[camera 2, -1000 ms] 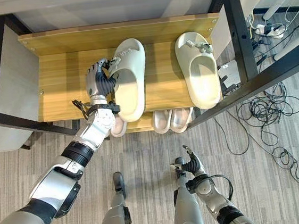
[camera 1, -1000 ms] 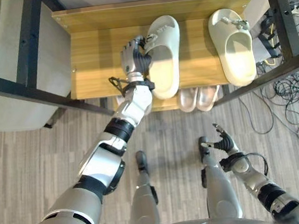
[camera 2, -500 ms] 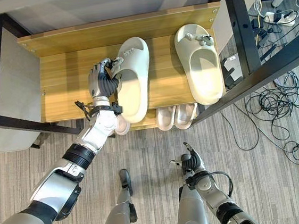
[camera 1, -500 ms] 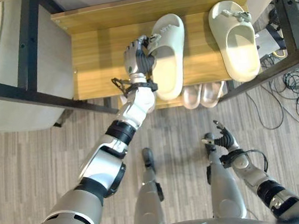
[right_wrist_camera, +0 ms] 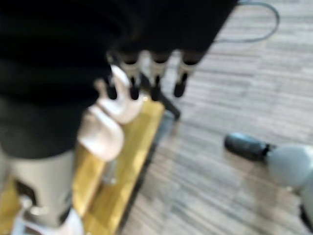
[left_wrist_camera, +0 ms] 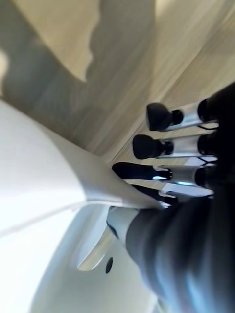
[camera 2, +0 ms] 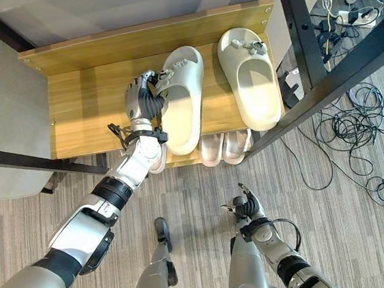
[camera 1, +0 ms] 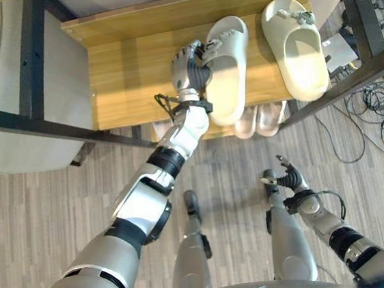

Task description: Arrange the slippers neatly on the shoe rack.

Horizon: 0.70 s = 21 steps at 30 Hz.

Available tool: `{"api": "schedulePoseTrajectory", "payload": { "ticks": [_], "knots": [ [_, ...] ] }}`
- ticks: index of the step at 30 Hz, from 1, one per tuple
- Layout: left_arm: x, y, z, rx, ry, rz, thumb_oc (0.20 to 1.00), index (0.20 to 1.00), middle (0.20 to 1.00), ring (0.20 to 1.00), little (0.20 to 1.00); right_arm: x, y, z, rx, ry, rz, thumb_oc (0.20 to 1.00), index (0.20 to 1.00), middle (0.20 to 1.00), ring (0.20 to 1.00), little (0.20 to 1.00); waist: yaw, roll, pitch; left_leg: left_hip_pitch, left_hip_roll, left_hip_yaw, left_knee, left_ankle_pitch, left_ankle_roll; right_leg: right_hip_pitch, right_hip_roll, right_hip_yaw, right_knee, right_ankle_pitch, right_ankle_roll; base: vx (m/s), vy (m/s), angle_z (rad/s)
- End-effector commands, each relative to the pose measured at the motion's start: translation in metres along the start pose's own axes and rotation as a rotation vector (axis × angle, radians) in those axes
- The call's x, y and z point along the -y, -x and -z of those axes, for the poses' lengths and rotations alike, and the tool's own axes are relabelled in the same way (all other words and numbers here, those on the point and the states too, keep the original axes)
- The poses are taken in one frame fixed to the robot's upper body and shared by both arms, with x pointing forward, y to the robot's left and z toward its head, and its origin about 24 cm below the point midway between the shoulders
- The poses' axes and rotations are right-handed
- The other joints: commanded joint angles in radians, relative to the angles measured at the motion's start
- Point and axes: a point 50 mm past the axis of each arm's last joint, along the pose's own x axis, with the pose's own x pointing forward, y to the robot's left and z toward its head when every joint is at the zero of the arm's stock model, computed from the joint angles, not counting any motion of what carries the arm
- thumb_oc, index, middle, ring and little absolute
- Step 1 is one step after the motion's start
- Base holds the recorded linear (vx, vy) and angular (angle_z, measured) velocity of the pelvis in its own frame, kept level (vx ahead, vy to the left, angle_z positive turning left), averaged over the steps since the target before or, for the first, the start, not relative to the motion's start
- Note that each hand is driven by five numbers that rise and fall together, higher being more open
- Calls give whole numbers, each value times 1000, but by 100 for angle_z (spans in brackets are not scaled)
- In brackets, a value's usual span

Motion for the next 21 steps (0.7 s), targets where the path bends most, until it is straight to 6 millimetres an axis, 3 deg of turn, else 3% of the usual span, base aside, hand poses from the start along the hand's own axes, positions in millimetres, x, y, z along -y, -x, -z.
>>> {"api": "schedulePoseTrajectory", "payload": {
  "ticks": [1,5,13,19,21],
  "knots": [
    [46,33,17,-145,-95,229,200,200,200,200,200,5,-8,-24,106,-18,-11,1000,1000,1000,1000,1000,-53,14,46,9,100,-51,2,9,-48,-70,-30,-1,151,-73,57,0,0,0],
    [37,23,22,-159,-129,205,200,200,200,200,200,7,-7,-21,100,-14,-16,1000,1000,1000,1000,1000,-61,9,42,12,104,-48,2,5,-50,-73,-30,0,151,-74,60,0,0,0],
    [0,-12,38,-229,-188,125,200,200,200,200,200,11,1,-7,84,14,-41,1000,1000,1000,1000,1000,-89,-2,37,17,112,-37,2,4,-56,-73,-24,3,139,-65,66,13,3,-4],
    [0,-15,34,-227,-199,147,200,200,200,200,200,11,4,-3,77,16,-59,1000,1000,1000,1000,1000,-101,-5,35,18,111,-33,2,4,-54,-72,-22,4,140,-61,67,3,0,-2],
    [3,-13,35,-229,-201,159,282,282,282,282,282,12,3,-6,82,4,-56,1000,1000,1000,1000,1000,-101,-9,38,21,110,-31,2,3,-53,-72,-23,5,141,-60,67,0,0,0]
  ]
}}
